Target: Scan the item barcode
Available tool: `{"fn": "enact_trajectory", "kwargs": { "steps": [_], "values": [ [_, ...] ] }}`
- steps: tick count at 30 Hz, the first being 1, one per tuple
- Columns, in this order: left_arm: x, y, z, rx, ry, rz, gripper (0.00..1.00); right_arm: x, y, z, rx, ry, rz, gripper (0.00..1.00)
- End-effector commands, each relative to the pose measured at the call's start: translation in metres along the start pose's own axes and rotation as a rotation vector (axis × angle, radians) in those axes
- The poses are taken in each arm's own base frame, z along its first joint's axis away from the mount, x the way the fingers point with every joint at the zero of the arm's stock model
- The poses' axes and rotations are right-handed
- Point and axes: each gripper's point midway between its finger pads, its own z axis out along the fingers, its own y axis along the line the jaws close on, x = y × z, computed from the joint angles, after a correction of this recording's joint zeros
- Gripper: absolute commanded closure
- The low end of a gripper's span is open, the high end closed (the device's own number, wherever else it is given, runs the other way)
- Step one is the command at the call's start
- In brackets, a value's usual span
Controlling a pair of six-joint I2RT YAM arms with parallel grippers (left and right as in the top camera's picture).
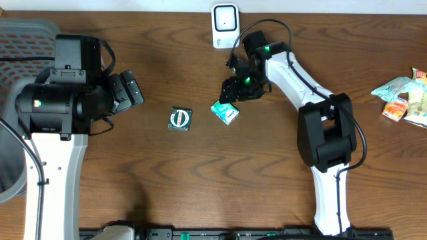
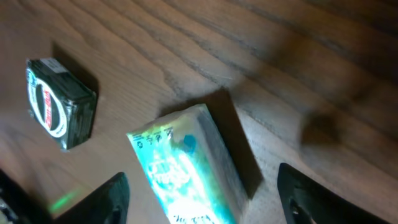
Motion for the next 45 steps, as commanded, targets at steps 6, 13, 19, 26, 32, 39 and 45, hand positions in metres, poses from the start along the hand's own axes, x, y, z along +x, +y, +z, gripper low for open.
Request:
{"fn": "enact_trajectory", "kwargs": {
  "steps": [6, 13, 19, 26, 32, 39, 45],
  "values": [
    [-0.001, 0.003, -0.002, -0.011, -0.009, -0.015, 0.02, 0.009, 0.021, 0.012, 0.03, 0.006, -0.073, 0.54],
    [-0.001, 0.003, -0.002, -0.012, -0.009, -0.015, 0.02, 0.017, 0.02, 0.022, 0.037, 0.029, -0.076, 0.62],
    [-0.001, 0.003, -0.002, -0.011, -0.009, -0.015, 0.02, 0.031, 0.013, 0.033, 0.039, 0.063, -0.059, 0.66],
    [-0.001, 0.003, -0.002, -0.011, -0.009, -0.015, 0.02, 0.048, 0.01, 0.041, 0.009, 0.107, -0.013, 0.95],
    [-0.001, 0.003, -0.002, -0.011, -0.009, -0.015, 0.02, 0.041, 0.038, 0.031, -0.187, 0.09, 0.002, 0.99],
    [-0.001, 0.003, -0.002, -0.011, -0.009, -0.015, 0.02, 0.022, 0.076, -0.02, -0.495, -0.009, -0.054, 0.99],
    [-0.001, 0.003, -0.002, -0.011, -0.009, -0.015, 0.02, 0.008, 0.089, -0.085, -0.729, -0.146, -0.113, 0.99]
  ]
}}
